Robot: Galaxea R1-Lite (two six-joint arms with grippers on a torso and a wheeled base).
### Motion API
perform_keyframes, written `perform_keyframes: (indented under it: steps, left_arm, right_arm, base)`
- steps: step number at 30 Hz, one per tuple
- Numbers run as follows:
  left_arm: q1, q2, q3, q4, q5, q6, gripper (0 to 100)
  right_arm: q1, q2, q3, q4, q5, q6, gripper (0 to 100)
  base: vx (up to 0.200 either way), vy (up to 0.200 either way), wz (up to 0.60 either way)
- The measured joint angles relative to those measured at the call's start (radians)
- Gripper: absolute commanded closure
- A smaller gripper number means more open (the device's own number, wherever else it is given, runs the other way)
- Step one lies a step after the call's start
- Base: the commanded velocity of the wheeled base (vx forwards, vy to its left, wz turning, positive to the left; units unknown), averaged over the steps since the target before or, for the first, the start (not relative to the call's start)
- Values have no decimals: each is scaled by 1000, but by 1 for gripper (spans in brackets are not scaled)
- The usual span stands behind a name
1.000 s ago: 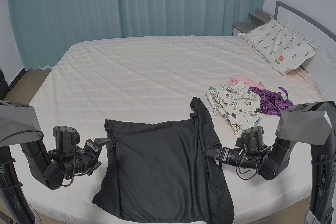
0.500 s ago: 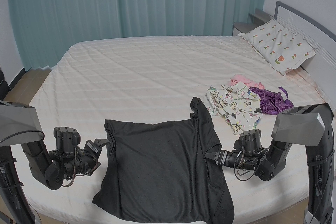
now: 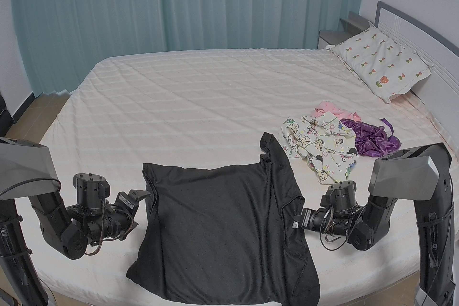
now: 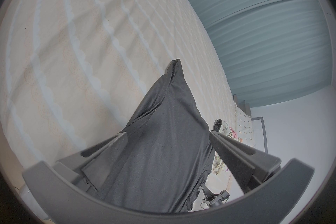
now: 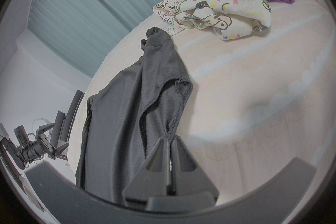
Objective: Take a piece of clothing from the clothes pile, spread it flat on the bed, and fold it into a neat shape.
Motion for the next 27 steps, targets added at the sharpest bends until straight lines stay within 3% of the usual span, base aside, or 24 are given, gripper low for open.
perform_keyframes:
  steps: [5,13,19,20,27]
  left_arm:
    - [0,2,0,0,-1,1,0]
    - [-4,27,-5,-1,-1,5,0]
    - [-9,40,-1,-1,-3,18,0]
    - [-10,43,-1,-1,-2,32,0]
    - [-18,77,2,-20,15,111,0]
  right_arm:
    - [-8,-34,37,-16,0,-4,100]
    - [-97,-76,77,-39,20,-31,100]
    - [-142,-80,90,-78,116,-44,100]
    - [-144,-80,93,-81,120,-46,0]
    - [-149,-59,109,-89,128,-56,0]
  base:
    - [0,0,0]
    - [0,0,0]
    - [0,0,0]
    - [0,0,0]
    - [0,0,0]
